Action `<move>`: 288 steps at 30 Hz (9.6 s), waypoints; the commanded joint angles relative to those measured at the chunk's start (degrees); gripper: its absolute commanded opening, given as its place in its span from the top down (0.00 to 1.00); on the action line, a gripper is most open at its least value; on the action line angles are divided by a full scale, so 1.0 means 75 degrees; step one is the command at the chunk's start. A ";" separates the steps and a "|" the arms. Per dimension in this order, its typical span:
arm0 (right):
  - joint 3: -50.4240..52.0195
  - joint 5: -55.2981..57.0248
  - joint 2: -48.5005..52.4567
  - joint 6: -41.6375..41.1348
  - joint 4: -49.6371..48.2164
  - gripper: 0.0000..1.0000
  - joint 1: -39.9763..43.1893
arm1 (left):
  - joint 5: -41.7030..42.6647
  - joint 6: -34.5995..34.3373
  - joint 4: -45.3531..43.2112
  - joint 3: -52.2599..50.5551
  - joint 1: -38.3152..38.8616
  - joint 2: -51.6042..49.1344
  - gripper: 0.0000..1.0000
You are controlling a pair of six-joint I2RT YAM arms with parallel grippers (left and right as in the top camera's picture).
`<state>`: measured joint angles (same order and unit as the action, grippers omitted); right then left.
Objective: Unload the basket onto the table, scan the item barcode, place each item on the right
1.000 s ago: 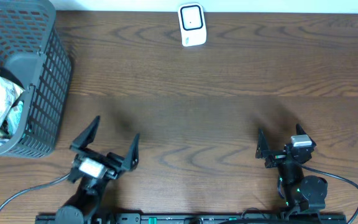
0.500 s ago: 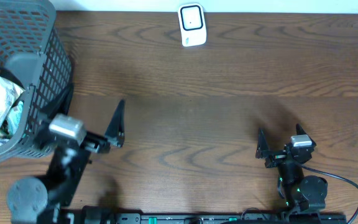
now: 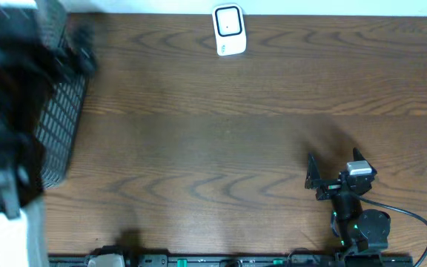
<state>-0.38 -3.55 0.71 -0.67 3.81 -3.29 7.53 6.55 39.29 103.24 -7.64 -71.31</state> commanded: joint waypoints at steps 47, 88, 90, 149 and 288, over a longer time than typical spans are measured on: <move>0.0009 0.0032 -0.0029 -0.0076 0.0038 0.01 -0.0003 | -0.1483 0.5412 -0.0446 -0.1510 -0.4307 -0.5138 0.11; 0.0009 0.0032 -0.0029 -0.0076 0.0038 0.01 -0.0003 | -0.1043 0.2034 -0.1716 -0.1766 -0.4147 -0.5272 0.92; 0.0009 0.0032 -0.0029 -0.0076 0.0038 0.01 -0.0003 | -0.0443 0.0766 -0.2320 -0.1749 -0.4141 -0.4683 0.93; 0.0009 0.0032 -0.0026 -0.0076 0.0038 0.01 -0.0003 | 0.1046 -0.4963 -0.0968 -0.1647 0.4173 -0.4701 0.46; 0.0009 0.0032 -0.0015 -0.0073 0.0038 0.01 -0.0003 | -0.0647 -0.3159 0.1011 -0.0131 0.1367 -0.3427 0.45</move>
<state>-0.38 -3.57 0.73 -0.67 3.86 -3.29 6.90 -17.91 47.42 100.18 7.92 -103.44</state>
